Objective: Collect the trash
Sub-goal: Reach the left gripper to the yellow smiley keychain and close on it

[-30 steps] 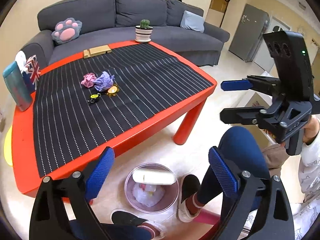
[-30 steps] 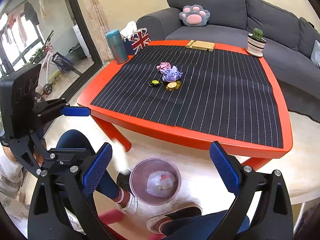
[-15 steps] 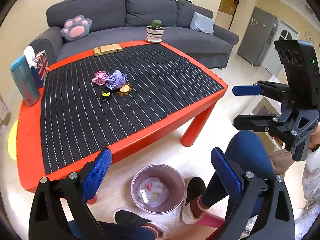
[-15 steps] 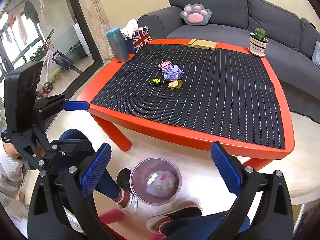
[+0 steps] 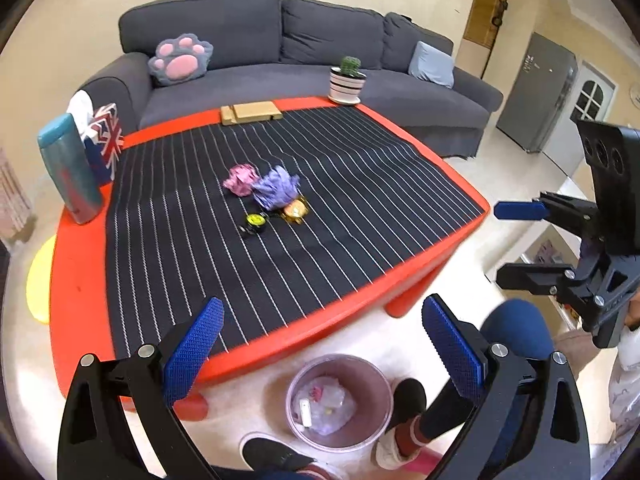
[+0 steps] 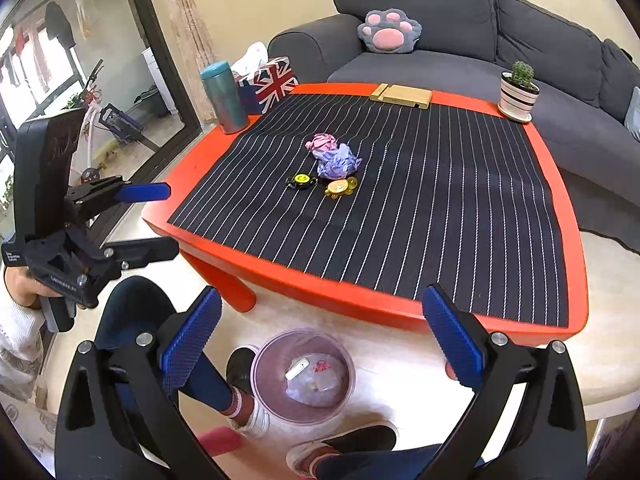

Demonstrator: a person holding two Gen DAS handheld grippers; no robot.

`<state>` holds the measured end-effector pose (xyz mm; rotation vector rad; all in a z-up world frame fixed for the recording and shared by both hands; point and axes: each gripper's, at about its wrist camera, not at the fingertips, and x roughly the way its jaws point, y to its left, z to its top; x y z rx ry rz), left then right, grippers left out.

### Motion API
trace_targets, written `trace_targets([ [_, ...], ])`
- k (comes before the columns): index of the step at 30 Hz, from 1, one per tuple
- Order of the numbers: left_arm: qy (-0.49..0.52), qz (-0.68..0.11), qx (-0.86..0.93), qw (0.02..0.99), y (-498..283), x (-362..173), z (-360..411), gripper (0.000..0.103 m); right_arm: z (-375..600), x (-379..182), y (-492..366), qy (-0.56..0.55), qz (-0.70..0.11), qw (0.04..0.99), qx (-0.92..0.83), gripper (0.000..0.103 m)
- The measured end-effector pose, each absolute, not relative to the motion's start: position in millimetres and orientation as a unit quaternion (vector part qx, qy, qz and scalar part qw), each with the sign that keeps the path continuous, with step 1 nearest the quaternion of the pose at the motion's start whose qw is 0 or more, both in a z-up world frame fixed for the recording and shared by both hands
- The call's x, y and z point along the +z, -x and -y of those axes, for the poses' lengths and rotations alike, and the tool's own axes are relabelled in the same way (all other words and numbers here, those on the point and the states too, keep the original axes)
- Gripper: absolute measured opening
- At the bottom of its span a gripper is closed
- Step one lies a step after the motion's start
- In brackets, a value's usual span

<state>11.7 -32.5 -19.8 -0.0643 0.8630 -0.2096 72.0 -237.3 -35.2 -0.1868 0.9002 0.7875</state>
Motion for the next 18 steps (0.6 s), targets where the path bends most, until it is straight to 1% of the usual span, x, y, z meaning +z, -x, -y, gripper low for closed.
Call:
trace_targets([
  [7,0.028,-0.418,-0.091,0.903,-43.1,-20.1,17.7,0.096,229.1,-32.6,-96.3,0.096,-0.426,0.822,0.365,0.099],
  [18,0.001,-0.452,-0.099,0.887,-98.5,-43.8,8.0,0.096,225.0,-38.2,-112.4,0.099,-0.436,0.820,0.358,0.099],
])
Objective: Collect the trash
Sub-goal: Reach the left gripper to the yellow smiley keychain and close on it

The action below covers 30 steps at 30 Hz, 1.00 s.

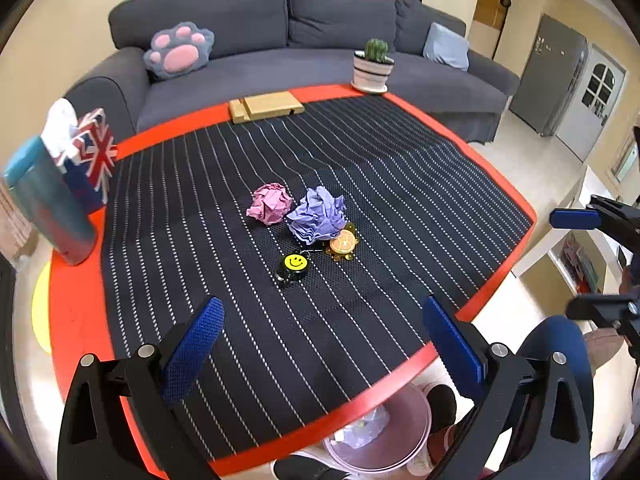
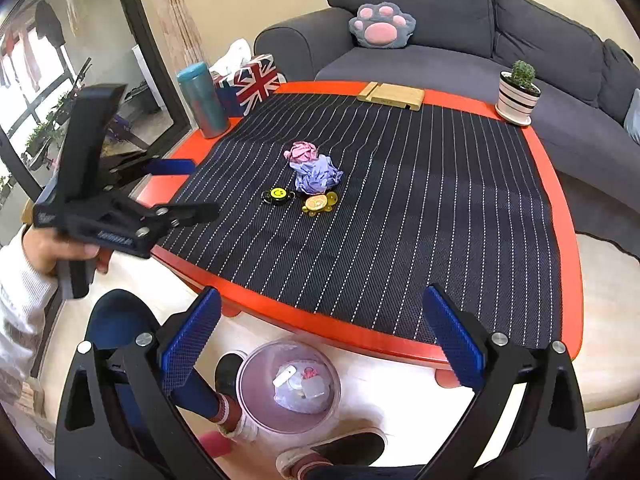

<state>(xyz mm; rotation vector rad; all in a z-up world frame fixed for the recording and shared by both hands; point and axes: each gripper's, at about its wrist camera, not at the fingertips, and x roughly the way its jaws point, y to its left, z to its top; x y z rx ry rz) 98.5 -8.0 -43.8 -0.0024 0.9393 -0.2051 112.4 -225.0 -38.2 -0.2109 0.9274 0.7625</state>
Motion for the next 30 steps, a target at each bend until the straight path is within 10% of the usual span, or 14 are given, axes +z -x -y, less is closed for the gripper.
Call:
trace_targets([
  [17,-0.032,-0.494,-0.110,0.862,-155.8,-94.9,5.4,0.094,230.3,-47.5,-122.2,0.098,-0.449,0.817,0.349,0.099],
  [30,-0.033,-0.504,-0.114,0.855,-163.0,-110.0,6.0,0.038,226.9,-55.1,-130.0,0.097,-0.455,0.814,0.348,0.099],
])
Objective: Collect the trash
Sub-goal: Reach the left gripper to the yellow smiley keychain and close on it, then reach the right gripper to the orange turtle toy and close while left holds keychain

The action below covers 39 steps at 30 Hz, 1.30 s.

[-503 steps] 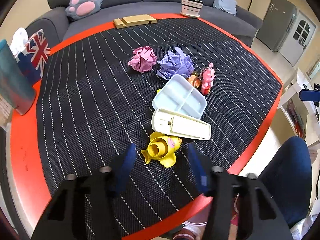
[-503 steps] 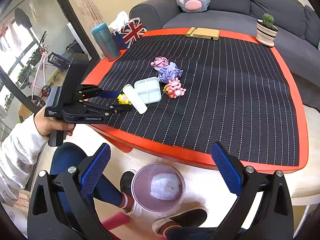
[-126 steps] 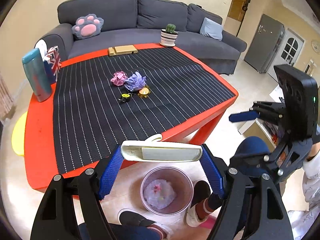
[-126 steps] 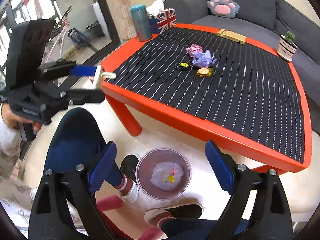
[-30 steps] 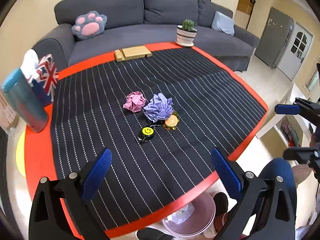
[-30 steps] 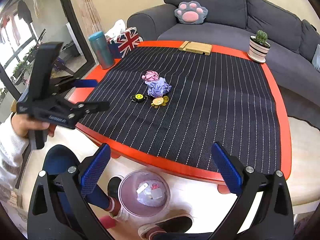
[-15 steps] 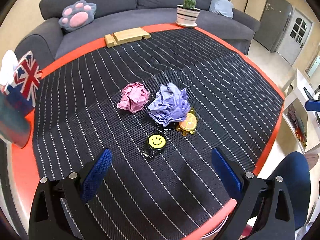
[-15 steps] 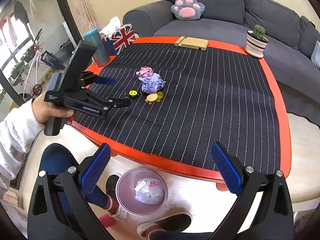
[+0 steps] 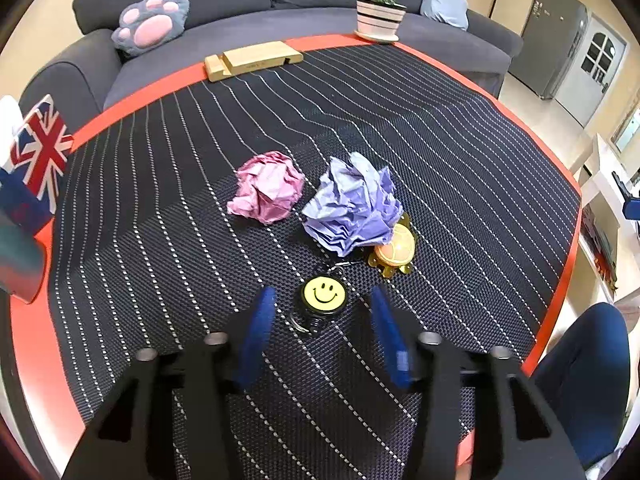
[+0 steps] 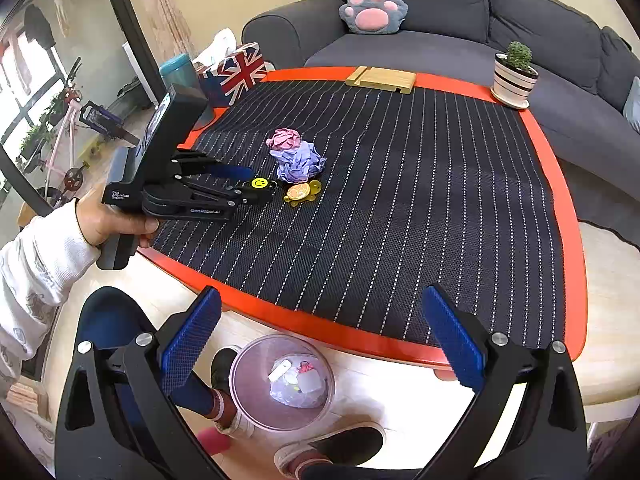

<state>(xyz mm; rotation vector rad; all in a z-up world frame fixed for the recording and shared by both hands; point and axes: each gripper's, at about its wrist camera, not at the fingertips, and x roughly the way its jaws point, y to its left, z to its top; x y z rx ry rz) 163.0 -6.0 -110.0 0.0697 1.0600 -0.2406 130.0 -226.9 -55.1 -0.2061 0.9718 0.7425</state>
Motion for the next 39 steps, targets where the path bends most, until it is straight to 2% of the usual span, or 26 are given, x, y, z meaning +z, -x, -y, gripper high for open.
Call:
trace_targets([
  [2,-0.035,-0.502,-0.114,0.857,-162.5,-110.9,6.9,0.035,224.6,-56.0,-131.1,0.098,-0.456,0.813,0.349,0.099],
  [4,-0.033,-0.500,-0.111,0.858,-161.7,-110.9,6.6,0.025,221.9,-56.7,-131.0,0.102,-0.455,0.813,0.349,0.099],
  [18,-0.019,-0.487,-0.102,0.867,-149.7,-88.5,0.5,0.025,201.1,-61.9,-150.6,0.124,-0.451,0.808,0.359,0.099],
  [39,0.005,-0.465,-0.099,0.880,-116.2,-52.3,-13.8,0.025,112.6,-89.8,-199.0,0.225,-0.452,0.758,0.414,0.099],
])
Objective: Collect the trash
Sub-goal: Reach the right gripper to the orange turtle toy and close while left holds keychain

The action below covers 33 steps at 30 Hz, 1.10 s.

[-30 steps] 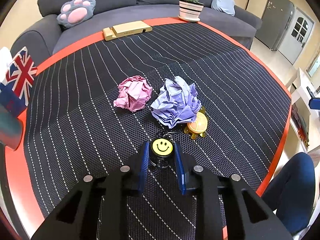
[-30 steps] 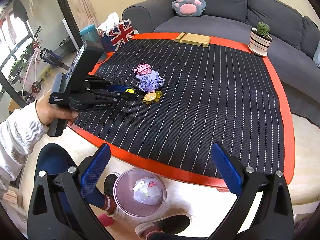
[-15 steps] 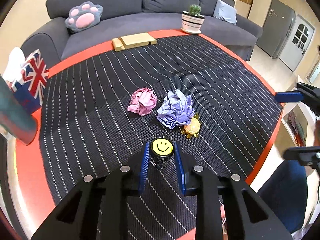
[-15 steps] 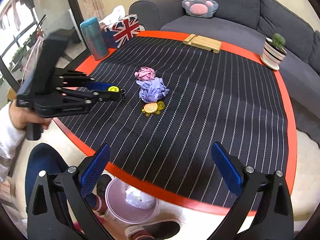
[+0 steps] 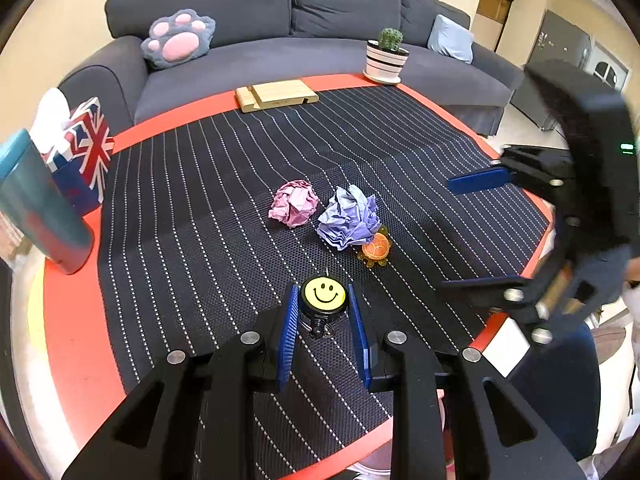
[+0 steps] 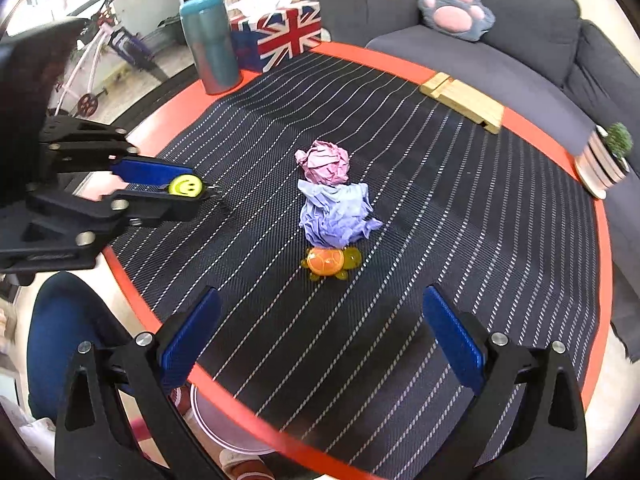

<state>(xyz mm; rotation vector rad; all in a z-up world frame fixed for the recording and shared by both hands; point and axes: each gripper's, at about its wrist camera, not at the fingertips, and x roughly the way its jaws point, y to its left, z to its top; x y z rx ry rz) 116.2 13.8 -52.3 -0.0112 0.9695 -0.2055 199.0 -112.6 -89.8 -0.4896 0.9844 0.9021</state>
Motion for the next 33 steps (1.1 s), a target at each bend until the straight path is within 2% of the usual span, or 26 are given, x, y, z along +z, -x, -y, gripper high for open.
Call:
trace_targets([
  [6,0.013,-0.463,-0.098,0.881,-109.5,-51.6,-19.1,0.025,97.0,-111.6,-212.8,0.246,-0.467,0.740,0.417,0.097],
  [8,0.015,-0.462,-0.096,0.881,-107.4,-51.9,-20.9,0.025,93.2,-117.5,-216.7,0.251,-0.471,0.736,0.417,0.085],
  [13,0.023,-0.464,-0.096,0.880,-105.5,-56.1,-25.3,0.025,87.9,-128.1,-221.4,0.253,-0.474,0.735,0.413,0.070],
  [19,0.030,-0.468,-0.097,0.878,-104.6,-61.4,-27.0,0.025,86.3,-131.2,-225.9,0.253,-0.467,0.740,0.413,0.064],
  [24,0.031,-0.471,-0.099,0.876,-102.0,-65.5,-25.9,0.025,82.3,-133.5,-226.2,0.258,-0.463,0.738,0.418,0.046],
  [33,0.033,-0.468,-0.099,0.878,-98.8,-64.8,-24.5,0.025,87.3,-128.2,-219.1,0.257,-0.456,0.745,0.414,0.045],
])
